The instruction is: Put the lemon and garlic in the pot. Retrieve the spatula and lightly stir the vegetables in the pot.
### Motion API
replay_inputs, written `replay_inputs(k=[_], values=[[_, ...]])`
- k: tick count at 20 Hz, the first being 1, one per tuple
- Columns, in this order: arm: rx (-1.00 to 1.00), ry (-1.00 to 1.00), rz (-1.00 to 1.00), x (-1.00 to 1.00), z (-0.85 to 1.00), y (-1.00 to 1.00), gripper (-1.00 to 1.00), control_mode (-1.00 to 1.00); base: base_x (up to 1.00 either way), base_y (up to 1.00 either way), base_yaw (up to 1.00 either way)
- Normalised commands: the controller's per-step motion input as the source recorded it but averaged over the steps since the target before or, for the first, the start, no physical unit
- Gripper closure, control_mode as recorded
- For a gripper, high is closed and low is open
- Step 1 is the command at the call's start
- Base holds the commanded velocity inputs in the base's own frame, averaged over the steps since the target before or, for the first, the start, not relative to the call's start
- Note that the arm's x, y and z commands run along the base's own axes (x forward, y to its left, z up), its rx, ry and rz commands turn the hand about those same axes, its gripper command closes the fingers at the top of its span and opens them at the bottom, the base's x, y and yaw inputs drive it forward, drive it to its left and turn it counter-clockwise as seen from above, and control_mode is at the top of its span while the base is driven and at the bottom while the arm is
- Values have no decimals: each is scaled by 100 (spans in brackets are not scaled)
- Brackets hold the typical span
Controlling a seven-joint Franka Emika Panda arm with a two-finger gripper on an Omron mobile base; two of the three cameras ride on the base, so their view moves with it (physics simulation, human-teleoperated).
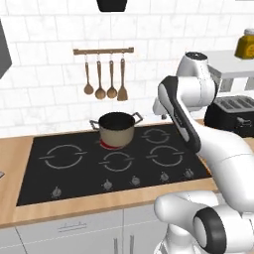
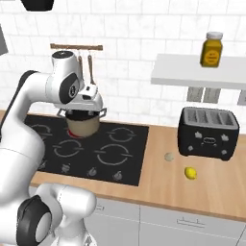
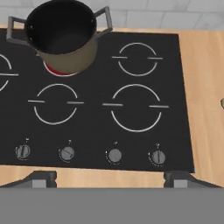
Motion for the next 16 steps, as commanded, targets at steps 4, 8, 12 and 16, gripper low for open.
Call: replay_inputs(k=[4,8,12,16], values=[[0,0,0,0,0,0,-100,100,20,-71,0],[0,0,0,0,0,0,-100,100,41,-58,0],[0,0,0,0,0,0,-100,100,80,-40,0],[6,0,0,-8,-1,-42,-100,-100,0,0,0]])
